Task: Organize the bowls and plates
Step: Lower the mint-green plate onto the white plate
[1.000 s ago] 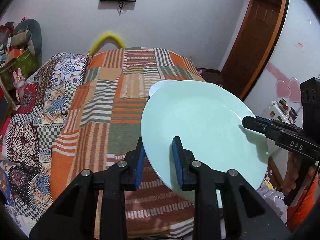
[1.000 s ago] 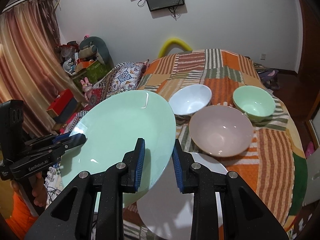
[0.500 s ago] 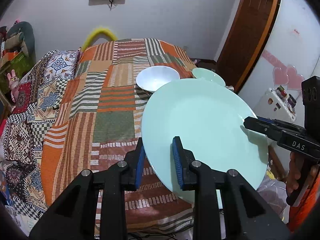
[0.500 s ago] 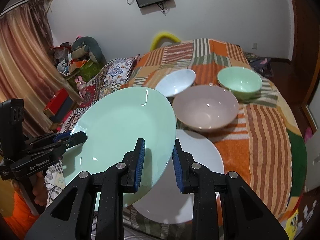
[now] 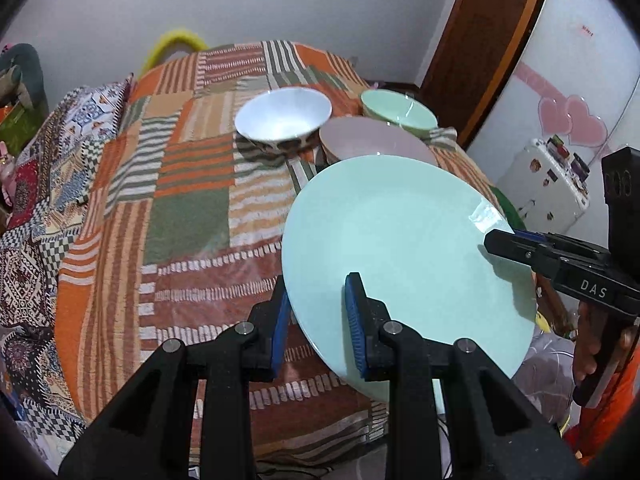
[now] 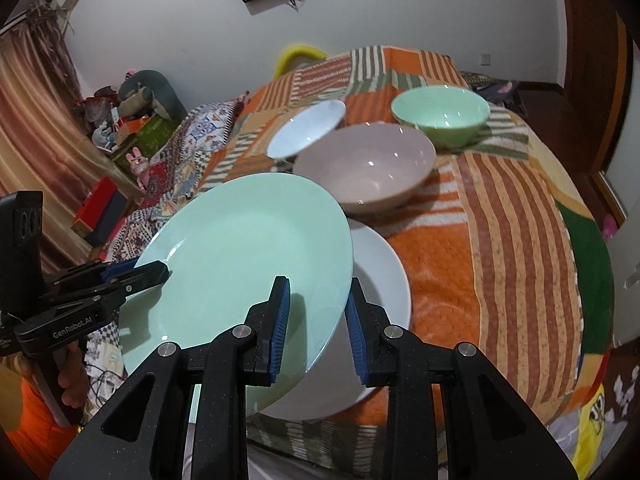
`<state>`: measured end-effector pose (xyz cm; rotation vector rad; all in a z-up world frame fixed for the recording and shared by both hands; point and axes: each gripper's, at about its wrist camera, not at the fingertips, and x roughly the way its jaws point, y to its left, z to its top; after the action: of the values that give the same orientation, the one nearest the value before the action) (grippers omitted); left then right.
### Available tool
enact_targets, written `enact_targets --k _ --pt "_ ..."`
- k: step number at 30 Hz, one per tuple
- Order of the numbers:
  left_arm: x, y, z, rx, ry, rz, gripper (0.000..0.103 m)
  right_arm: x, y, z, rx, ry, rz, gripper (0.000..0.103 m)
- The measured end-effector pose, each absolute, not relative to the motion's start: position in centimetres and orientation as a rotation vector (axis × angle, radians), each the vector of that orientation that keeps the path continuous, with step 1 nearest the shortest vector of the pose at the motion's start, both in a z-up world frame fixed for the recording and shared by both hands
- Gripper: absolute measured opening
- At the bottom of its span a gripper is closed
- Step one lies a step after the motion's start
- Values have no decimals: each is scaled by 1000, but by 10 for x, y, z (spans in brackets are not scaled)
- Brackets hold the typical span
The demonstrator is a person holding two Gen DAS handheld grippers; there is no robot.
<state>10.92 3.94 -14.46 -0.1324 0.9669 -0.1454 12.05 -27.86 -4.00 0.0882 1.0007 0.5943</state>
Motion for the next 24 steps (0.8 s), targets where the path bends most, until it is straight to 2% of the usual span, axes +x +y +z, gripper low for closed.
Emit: enact_targets --k 24 --pt "136 24 -196 -128 1167 -167 27 125 -290 -81 141 1125 562 26"
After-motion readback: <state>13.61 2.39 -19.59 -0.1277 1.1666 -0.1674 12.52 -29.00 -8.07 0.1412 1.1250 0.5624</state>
